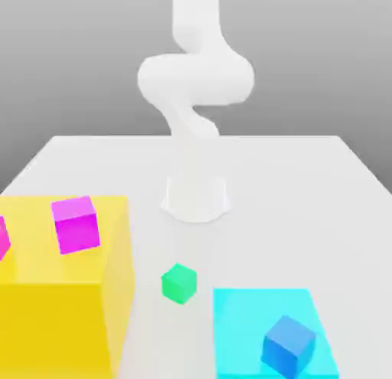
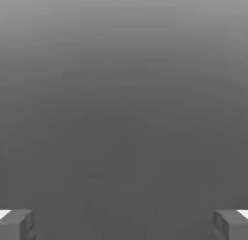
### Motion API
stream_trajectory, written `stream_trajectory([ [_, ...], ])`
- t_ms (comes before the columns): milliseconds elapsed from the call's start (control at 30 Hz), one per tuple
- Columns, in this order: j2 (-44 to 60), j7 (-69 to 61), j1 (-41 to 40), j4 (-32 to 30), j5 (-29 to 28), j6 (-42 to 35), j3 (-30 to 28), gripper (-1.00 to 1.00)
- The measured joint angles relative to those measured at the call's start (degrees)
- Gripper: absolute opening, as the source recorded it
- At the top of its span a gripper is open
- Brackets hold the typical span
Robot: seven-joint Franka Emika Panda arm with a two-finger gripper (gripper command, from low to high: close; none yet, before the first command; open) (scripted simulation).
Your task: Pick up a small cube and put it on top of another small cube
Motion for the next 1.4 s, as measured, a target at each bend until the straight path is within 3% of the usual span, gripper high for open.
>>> stream_trajectory([
  [600, 34.8, 23.7, -8.6, -34.8, 0.8, 30.7, 6.1, 0.00],
  [900, 54.2, 26.2, -6.0, -33.2, 0.1, 45.7, 1.1, 0.00],
  [933, 55.6, 26.3, -5.5, -32.9, 0.1, 46.9, 0.6, -1.00],
  [1167, 55.7, 26.5, -5.4, -32.9, -0.2, 47.0, 0.4, -1.00],
  [1400, 42.7, 25.2, -7.7, -35.2, 1.5, 36.3, 3.1, -1.00],
])
